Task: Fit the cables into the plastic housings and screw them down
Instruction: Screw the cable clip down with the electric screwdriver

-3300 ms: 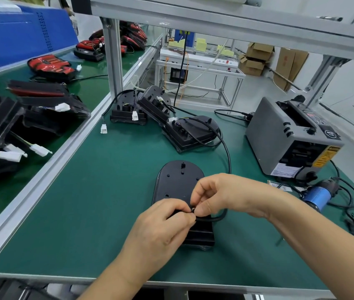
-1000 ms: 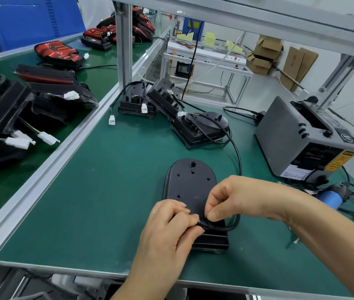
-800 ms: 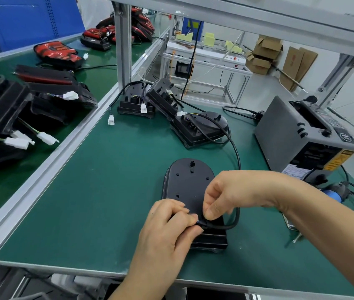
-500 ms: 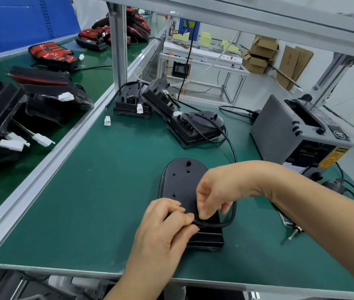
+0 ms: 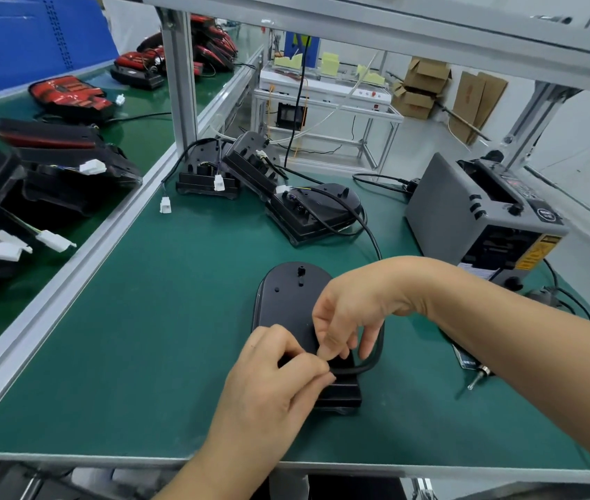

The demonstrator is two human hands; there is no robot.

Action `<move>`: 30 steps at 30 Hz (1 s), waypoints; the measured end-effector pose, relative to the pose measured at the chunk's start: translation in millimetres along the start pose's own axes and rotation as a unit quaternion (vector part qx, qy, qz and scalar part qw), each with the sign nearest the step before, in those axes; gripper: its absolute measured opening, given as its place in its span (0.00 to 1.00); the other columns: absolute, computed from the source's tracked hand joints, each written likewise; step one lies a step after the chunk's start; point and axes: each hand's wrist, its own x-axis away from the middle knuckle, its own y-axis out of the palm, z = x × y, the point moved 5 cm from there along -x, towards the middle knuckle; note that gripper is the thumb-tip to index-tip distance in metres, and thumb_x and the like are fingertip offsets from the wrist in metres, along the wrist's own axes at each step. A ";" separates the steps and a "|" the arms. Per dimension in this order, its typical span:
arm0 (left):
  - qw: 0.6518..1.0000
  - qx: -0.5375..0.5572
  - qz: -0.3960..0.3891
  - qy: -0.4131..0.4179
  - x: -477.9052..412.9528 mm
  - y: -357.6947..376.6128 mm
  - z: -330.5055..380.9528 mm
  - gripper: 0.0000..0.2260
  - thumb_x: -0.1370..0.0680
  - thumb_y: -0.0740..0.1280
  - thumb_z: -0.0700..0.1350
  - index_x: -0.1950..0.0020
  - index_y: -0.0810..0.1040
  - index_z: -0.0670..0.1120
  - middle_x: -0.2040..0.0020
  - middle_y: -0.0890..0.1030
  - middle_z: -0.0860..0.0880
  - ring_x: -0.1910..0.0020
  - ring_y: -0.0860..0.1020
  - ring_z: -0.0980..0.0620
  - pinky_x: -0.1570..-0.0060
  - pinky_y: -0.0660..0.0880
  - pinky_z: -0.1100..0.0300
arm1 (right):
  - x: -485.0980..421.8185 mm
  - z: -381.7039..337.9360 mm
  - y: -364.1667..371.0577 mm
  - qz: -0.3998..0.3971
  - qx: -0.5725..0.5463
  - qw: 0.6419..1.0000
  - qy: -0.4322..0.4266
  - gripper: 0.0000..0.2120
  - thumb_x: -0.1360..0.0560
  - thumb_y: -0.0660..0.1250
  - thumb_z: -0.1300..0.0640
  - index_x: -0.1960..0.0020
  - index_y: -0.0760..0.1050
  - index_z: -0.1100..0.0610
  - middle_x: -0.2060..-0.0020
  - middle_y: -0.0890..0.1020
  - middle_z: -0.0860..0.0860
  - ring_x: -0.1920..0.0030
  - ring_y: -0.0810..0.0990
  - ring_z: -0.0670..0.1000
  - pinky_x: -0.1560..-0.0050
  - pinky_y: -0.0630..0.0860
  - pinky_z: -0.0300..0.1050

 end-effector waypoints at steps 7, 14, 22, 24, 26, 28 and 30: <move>0.998 -0.037 0.001 0.055 3.9 -2.0 0.6 0.02 0.24 0.66 0.47 0.53 0.76 0.51 0.57 0.69 0.53 0.59 0.73 0.49 0.63 0.71 0.56 | -3.9 4.6 -0.9 0.003 -0.019 1.000 -0.011 0.06 0.29 0.74 0.56 0.61 0.78 0.54 0.71 0.81 0.47 0.63 0.77 0.46 0.59 0.81 0.42; 0.997 -0.051 0.005 0.053 4.0 -3.6 2.5 0.03 0.25 0.66 0.46 0.52 0.75 0.52 0.58 0.73 0.50 0.58 0.75 0.50 0.63 0.73 0.57 | 3.9 13.7 1.4 0.024 -0.073 0.995 -0.056 0.05 0.27 0.72 0.54 0.60 0.78 0.53 0.67 0.81 0.48 0.64 0.77 0.44 0.56 0.81 0.42; 0.997 -0.046 0.014 0.055 2.4 -4.5 2.9 0.05 0.27 0.65 0.46 0.52 0.76 0.53 0.57 0.71 0.53 0.56 0.74 0.53 0.68 0.75 0.55 | 17.2 21.7 -1.7 0.109 -0.129 0.982 -0.083 0.05 0.26 0.70 0.54 0.60 0.78 0.53 0.68 0.80 0.47 0.65 0.77 0.44 0.54 0.79 0.44; 0.998 -0.039 0.014 0.053 1.6 -4.2 4.1 0.04 0.26 0.65 0.48 0.52 0.76 0.53 0.58 0.72 0.52 0.56 0.74 0.53 0.68 0.75 0.54 | 36.2 42.0 -16.8 0.204 -0.204 0.953 -0.090 0.05 0.26 0.70 0.56 0.60 0.78 0.55 0.69 0.80 0.48 0.69 0.76 0.45 0.60 0.78 0.41; 0.998 -0.038 0.012 0.050 0.7 -4.2 5.3 0.04 0.26 0.64 0.49 0.52 0.76 0.53 0.57 0.72 0.54 0.55 0.74 0.55 0.67 0.75 0.55 | 63.7 79.1 -35.2 0.324 -0.266 0.906 -0.064 0.05 0.26 0.69 0.57 0.59 0.77 0.58 0.70 0.78 0.49 0.73 0.74 0.45 0.68 0.77 0.38; 0.998 -0.037 0.014 0.047 0.3 -4.6 5.4 0.04 0.26 0.63 0.50 0.53 0.76 0.53 0.57 0.71 0.55 0.54 0.73 0.56 0.66 0.75 0.57 | 94.6 129.8 -48.8 0.440 -0.287 0.851 0.012 0.06 0.25 0.69 0.59 0.60 0.76 0.59 0.71 0.76 0.50 0.74 0.73 0.46 0.70 0.75 0.38; 0.998 -0.033 0.015 0.048 0.1 -4.3 4.8 0.05 0.25 0.63 0.50 0.53 0.77 0.54 0.57 0.71 0.55 0.55 0.73 0.56 0.66 0.75 0.58 | 120.8 185.9 -53.9 0.506 -0.251 0.815 0.126 0.08 0.24 0.67 0.58 0.61 0.75 0.60 0.70 0.75 0.52 0.73 0.72 0.49 0.68 0.76 0.42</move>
